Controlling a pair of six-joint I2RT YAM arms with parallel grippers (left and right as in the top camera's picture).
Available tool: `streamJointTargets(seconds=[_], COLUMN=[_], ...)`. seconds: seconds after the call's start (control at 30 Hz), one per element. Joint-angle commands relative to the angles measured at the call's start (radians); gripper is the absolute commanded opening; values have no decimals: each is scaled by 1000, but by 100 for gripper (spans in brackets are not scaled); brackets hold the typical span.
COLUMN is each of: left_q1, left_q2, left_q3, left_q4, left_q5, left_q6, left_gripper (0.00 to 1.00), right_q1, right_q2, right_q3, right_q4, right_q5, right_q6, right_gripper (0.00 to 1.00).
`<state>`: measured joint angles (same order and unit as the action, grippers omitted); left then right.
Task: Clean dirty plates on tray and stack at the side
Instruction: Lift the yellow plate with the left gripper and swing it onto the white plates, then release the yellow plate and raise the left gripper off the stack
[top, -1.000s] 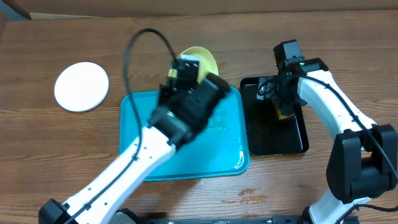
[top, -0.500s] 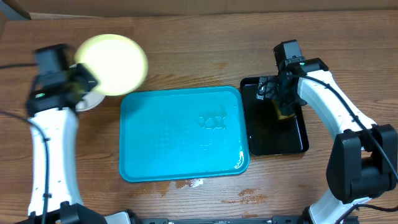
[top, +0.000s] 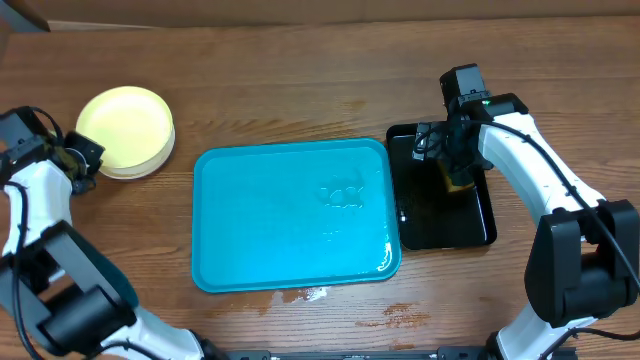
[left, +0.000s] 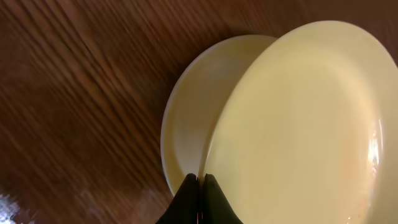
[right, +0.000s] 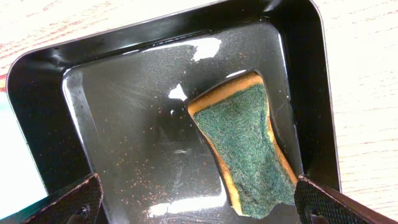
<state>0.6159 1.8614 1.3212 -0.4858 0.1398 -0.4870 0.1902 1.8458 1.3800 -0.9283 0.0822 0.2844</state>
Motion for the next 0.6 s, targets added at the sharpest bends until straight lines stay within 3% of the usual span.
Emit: streamJointTargets(seconds=[0.0,0.13,0.17,0.2,0.27,0.33,0.43,0.57], left_q1=[19,20,20,20,19,19,19,18], left_q2=[44,62,62,62,62,62,59,53], left_q3=[16,16,16,16,17,17,17,17], left_q4=[45,94,100,106,109,109,98,90], left_q5=[83,91,90,90,95,115,165,390], left_q6=[-23,-37,-37,-37,-37,-37,-37,-37], left_gripper=[4,4,10,22,57,82,92,95], right_q1=[-3,-3,-3,-3,-3,-3,-3,-3], right_q2=[-11,-11,-11,-11,-11,-11,-11,-11], right_q3=[15,15,15,15,15,15,15,15], right_q4=[3,3,3,3,3,3,3,3], right_q5=[3,3,3,3,3,3,3,3], right_q6=[0,0,0,0,0,0,0,0], right_gripper=[100,100,100,100,100,100,100,100])
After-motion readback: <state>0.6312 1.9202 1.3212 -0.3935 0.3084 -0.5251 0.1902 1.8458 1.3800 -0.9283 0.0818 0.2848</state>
